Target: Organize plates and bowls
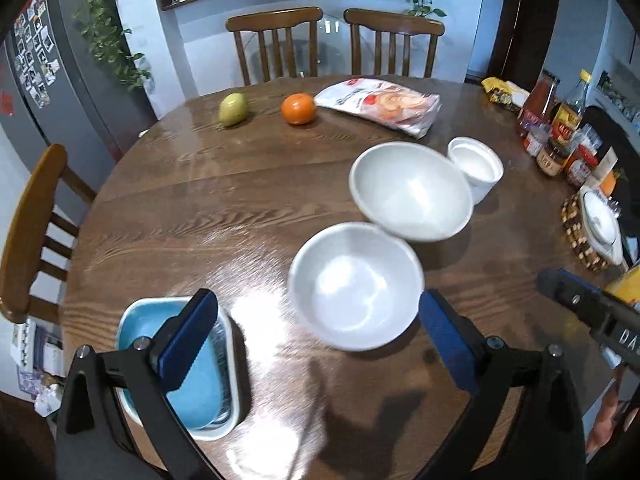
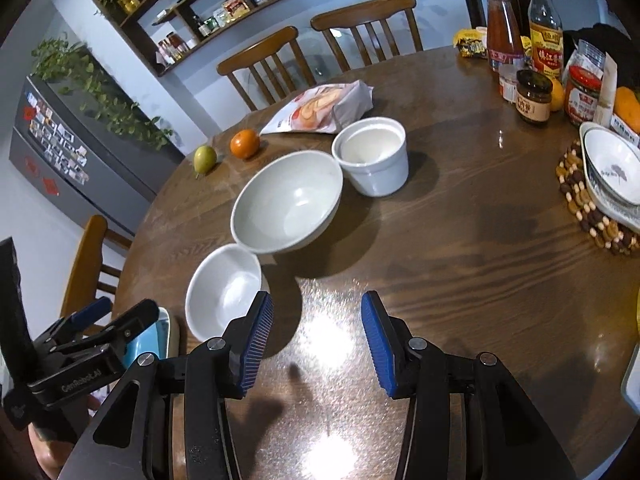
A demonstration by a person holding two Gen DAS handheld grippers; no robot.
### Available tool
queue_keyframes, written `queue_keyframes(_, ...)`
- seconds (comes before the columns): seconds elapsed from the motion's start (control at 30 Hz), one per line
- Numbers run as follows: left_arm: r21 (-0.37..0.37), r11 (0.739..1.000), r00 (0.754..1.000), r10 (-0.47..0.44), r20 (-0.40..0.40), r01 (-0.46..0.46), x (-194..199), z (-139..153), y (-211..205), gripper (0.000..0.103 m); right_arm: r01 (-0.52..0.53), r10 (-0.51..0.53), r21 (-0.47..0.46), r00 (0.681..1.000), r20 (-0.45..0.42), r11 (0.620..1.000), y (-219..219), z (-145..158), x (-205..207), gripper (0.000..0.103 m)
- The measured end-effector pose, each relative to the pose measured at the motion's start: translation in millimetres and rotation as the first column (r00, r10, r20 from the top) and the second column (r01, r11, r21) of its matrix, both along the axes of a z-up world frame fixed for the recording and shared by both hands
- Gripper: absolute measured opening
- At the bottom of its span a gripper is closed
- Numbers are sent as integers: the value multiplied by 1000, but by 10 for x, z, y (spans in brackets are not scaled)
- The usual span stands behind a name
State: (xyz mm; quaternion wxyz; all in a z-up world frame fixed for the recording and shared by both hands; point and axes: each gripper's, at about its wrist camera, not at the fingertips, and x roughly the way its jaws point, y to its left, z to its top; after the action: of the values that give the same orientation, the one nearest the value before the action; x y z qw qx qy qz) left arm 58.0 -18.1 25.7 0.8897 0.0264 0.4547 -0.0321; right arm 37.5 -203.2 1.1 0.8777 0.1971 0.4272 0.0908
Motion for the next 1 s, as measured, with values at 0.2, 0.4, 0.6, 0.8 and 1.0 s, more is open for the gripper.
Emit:
queue_keyframes(0.2,-15,999,999,-47,3,47,304,15,-238,100,10,-10,-5,1000,0,1000,-122,24,179,47)
queue_keyframes(0.4,9,998,998,-60,6,60,638,-27,-440,98,19,-19,-17,1000,3,1000,-227,64,508,47)
queue_keyframes(0.6,36,997,998,-64,1,64,858,-77,-584,96,12,-12,-17,1000,-16,1000,-223,2,810,47)
queue_keyframes(0.8,39,998,998,-55,-22,56,1035,-173,-607,92,-12,11,-22,999,-39,1000,-188,-83,1002,47)
queue_keyframes(1.0,-12,999,995,-44,-90,43,1213,-349,-548,73,-32,32,-11,998,-58,999,-167,-181,1186,47)
